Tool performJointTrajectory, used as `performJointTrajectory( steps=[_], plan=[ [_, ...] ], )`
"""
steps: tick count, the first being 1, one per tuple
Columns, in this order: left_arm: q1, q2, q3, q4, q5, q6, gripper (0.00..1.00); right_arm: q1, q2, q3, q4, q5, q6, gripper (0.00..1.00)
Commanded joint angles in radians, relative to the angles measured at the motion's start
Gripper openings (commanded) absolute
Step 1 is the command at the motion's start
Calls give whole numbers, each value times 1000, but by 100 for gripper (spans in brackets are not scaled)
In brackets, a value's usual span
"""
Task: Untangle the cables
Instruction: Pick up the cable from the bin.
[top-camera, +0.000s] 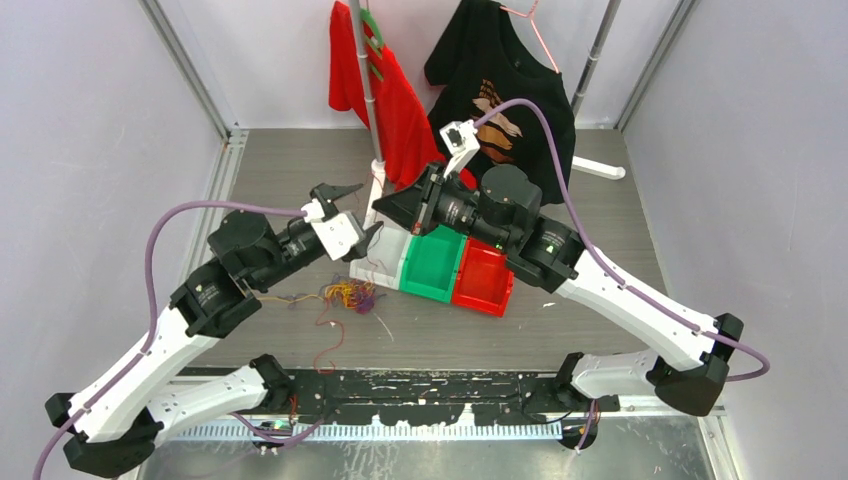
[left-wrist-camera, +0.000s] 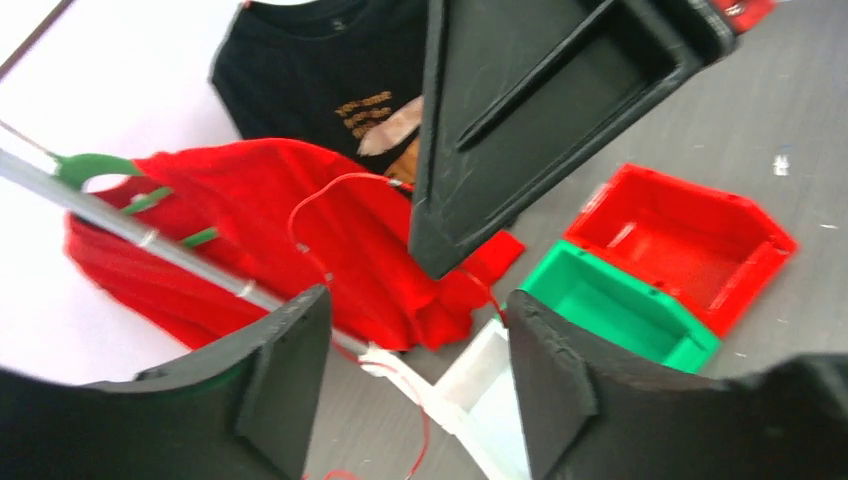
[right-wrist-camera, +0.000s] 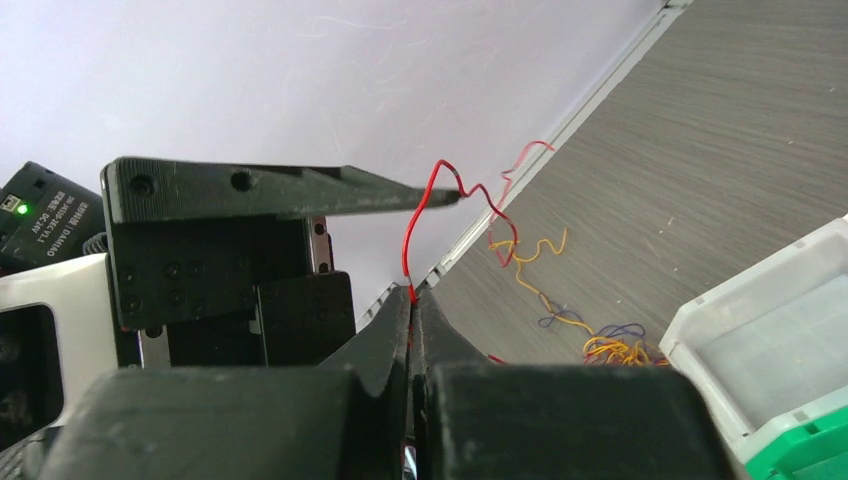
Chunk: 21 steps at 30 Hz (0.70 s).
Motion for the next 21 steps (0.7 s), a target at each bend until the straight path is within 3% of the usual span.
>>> performJointTrajectory(
  steps=[1, 8, 13, 21],
  plan=[
    [7, 0, 65, -117, 165, -92, 59, 2, -26, -4, 72, -56, 45, 1],
    [8, 2, 71, -162, 112, -63, 54, 3, -49, -6, 89, -87, 62, 1],
    [12, 18, 81, -137, 86, -144, 54, 3, -46, -23, 148, -102, 97, 1],
    [16, -5, 174, -339, 296, -235, 55, 2, -58, -10, 101, -61, 17, 1]
  ],
)
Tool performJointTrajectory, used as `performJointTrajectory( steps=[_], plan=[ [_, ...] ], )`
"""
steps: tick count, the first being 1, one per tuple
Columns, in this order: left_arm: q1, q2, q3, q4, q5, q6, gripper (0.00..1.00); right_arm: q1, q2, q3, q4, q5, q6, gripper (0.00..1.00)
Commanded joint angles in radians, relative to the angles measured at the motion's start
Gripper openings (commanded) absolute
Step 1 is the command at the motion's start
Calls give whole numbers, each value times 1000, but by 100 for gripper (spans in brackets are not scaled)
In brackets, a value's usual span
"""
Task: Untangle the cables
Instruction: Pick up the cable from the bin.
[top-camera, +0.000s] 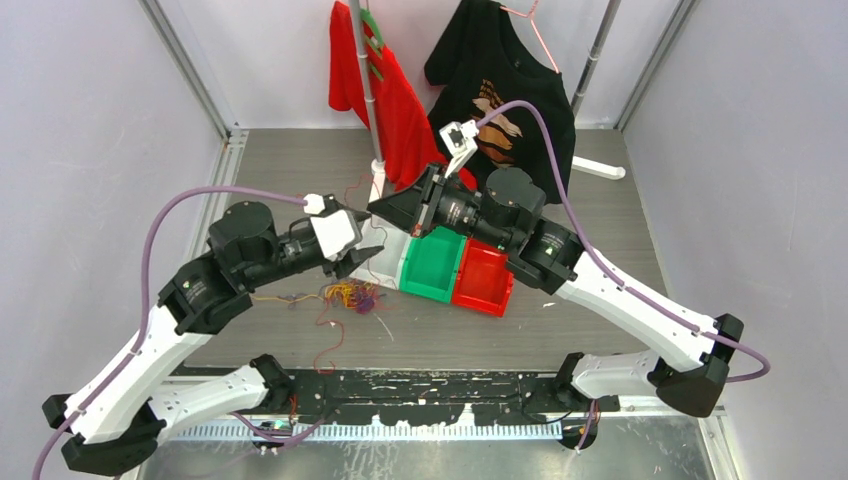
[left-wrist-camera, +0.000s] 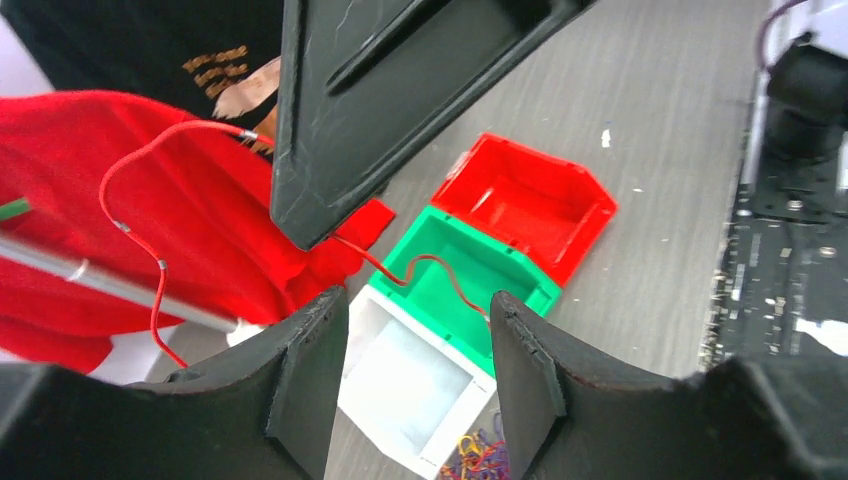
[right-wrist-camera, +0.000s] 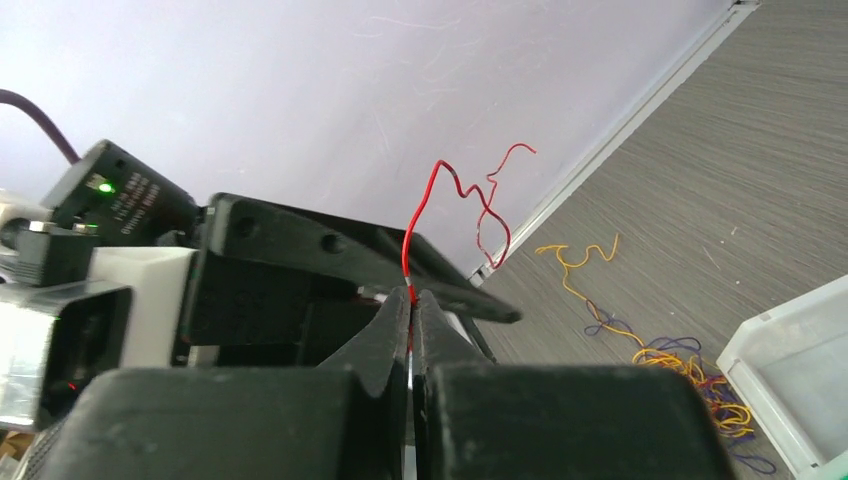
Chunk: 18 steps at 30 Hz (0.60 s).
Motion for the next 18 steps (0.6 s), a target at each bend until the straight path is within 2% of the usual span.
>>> performJointTrajectory(
  steps=[1, 4, 9, 13, 14, 15, 18],
  plan=[
    [5, -43, 85, -126, 150, -58, 55, 3, -55, 26, 2, 32, -75, 1],
    [12, -87, 46, -124, 109, -75, 55, 2, -70, 31, -23, 77, -119, 1],
    [28, -148, -20, 51, -137, -158, 57, 6, -54, 37, -23, 181, -143, 1],
    [31, -130, -52, 110, -270, -198, 75, 35, 7, 79, -24, 363, -179, 1],
    [32, -124, -66, 126, -281, -211, 93, 51, 29, 98, -23, 420, -189, 1],
    [31, -117, -79, 141, -295, -225, 99, 68, 54, 115, -18, 484, -203, 1],
    [31, -105, -121, 175, -287, -248, 99, 129, 124, 157, 57, 639, -250, 1]
  ],
)
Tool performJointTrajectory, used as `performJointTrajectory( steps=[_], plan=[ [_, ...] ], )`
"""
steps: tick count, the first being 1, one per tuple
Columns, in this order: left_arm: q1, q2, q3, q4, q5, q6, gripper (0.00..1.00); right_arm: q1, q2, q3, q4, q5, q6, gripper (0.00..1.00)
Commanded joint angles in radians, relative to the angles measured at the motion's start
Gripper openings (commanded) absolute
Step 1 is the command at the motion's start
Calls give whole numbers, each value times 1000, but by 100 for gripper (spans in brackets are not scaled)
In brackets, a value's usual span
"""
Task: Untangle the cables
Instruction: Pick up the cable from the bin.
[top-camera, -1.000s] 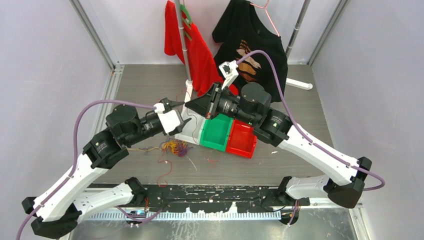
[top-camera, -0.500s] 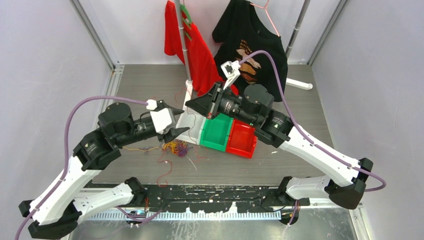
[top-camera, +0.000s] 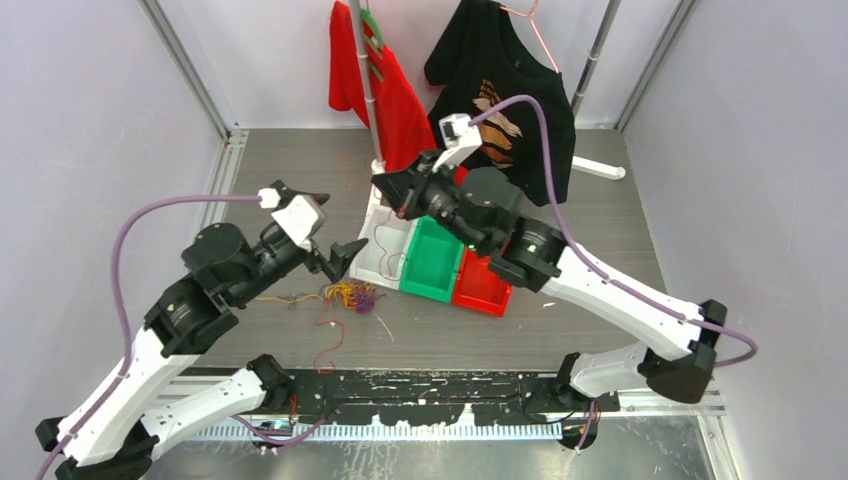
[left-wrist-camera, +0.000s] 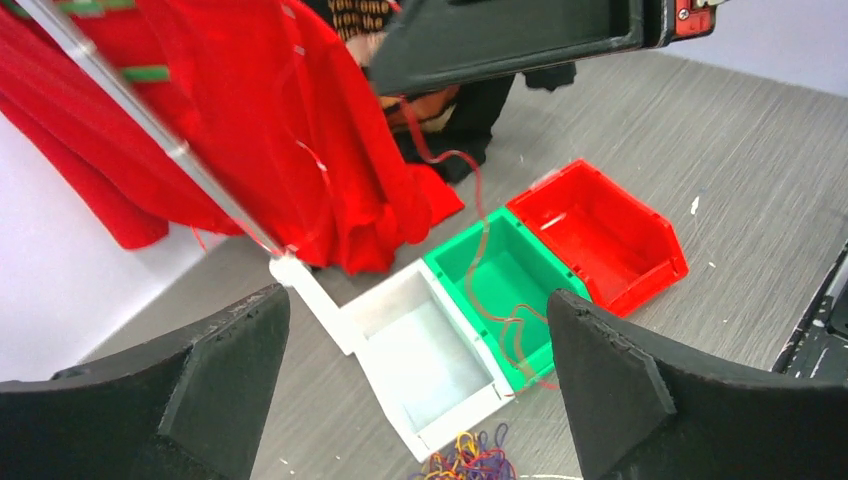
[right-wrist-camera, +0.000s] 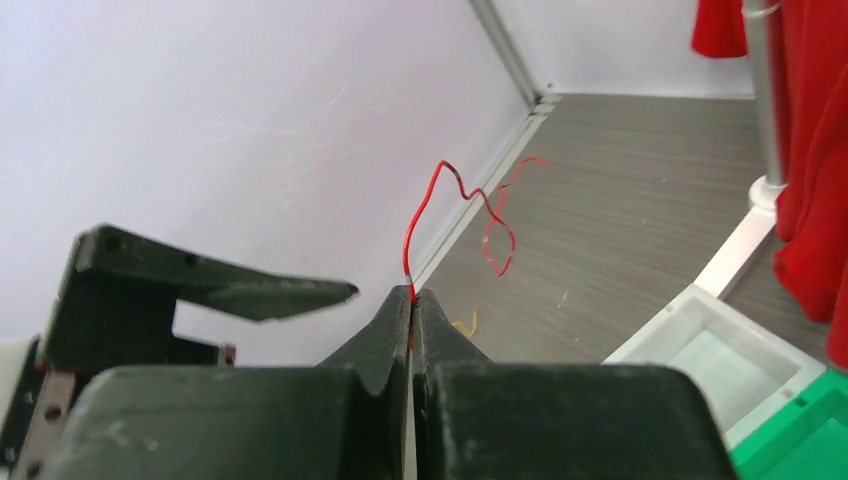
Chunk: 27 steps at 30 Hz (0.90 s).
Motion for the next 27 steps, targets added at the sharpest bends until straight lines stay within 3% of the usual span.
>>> performJointTrajectory(
  steps=[1, 6, 12, 16, 22, 27],
  plan=[
    [6, 28, -64, 125, -68, -59, 99, 81, 91, 98, 129, 291, -88, 1],
    [6, 22, -138, 199, -97, 21, 99, 143, 167, 155, 223, 348, -132, 1],
    [5, -18, -310, 482, -316, 352, 99, 170, 151, 146, 241, 342, -105, 1],
    [8, -41, -378, 664, -363, 508, 99, 172, 104, 98, 211, 303, -43, 1],
    [7, -96, -402, 713, -286, 606, 100, 172, 8, 14, 173, 277, 30, 1],
    [10, -62, -371, 689, -304, 575, 100, 171, -17, 4, 141, 205, 82, 1]
  ],
)
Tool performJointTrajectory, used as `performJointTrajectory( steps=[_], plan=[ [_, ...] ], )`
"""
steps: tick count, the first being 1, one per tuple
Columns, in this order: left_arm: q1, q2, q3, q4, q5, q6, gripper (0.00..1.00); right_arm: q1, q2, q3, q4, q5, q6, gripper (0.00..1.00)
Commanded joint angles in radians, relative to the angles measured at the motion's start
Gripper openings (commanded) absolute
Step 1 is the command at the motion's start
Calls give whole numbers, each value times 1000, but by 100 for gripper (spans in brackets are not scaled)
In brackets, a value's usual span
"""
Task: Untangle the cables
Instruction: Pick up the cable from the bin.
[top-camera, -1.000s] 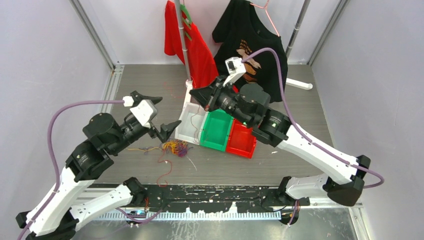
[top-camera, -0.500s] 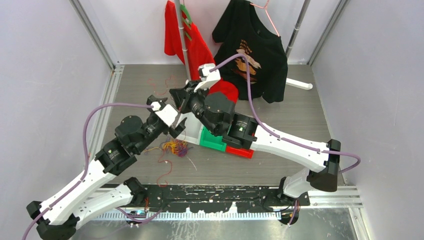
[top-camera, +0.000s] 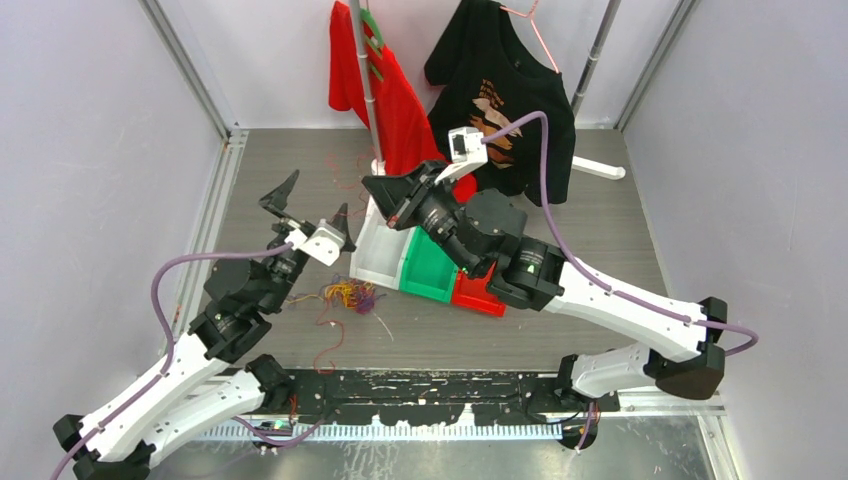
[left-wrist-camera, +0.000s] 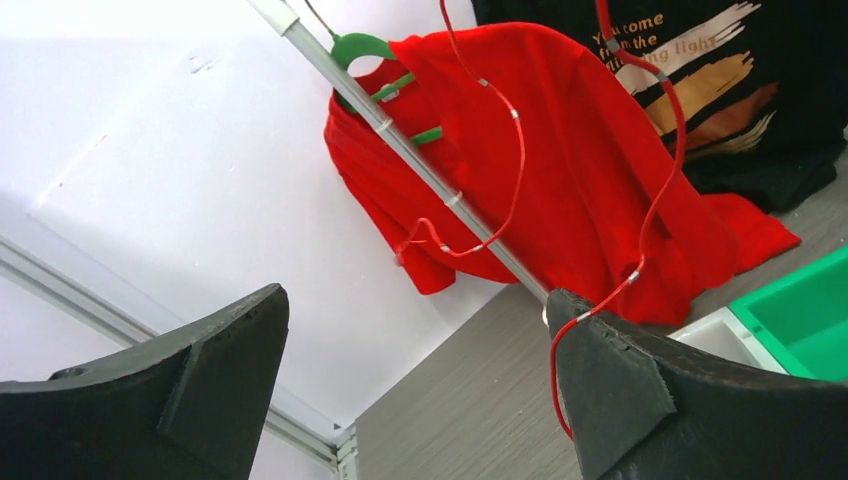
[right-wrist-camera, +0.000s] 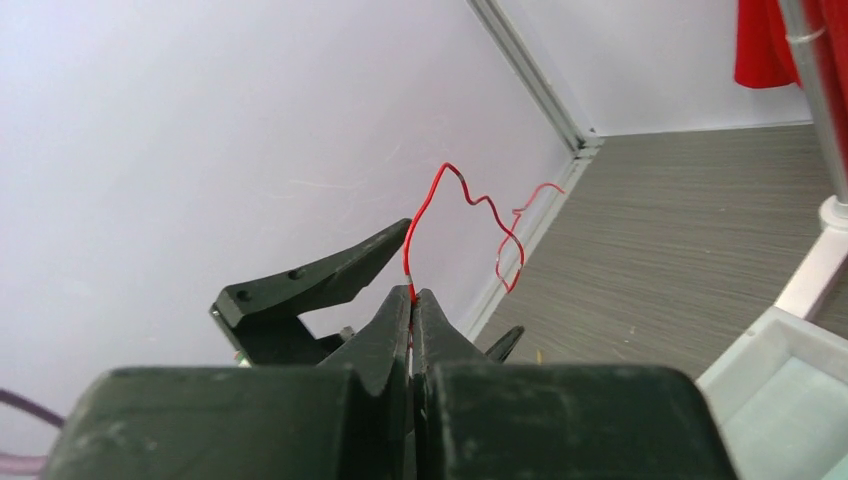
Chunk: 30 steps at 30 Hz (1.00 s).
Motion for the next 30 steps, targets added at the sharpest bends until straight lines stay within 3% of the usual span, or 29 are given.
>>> performJointTrajectory(
  steps=[1, 6, 13, 19, 26, 28, 30],
  plan=[
    [7, 19, 41, 63, 7, 1, 99, 3, -33, 2, -5, -81, 73, 1],
    [29, 12, 130, -129, 168, -91, 100, 4, -60, -3, -55, -209, 94, 1],
    [41, 20, 184, -177, 240, -88, 97, 4, -130, -55, -104, -299, 104, 1],
    [48, 38, 270, -409, 421, -153, 88, 4, -154, -50, -114, -399, 100, 1],
    [49, 76, 369, -590, 557, -183, 59, 4, -201, -59, -108, -402, 93, 1],
    [49, 91, 395, -623, 578, -185, 45, 4, -208, -60, -107, -410, 93, 1],
    [48, 99, 410, -637, 590, -186, 40, 4, -209, -59, -108, -417, 93, 1]
  ],
)
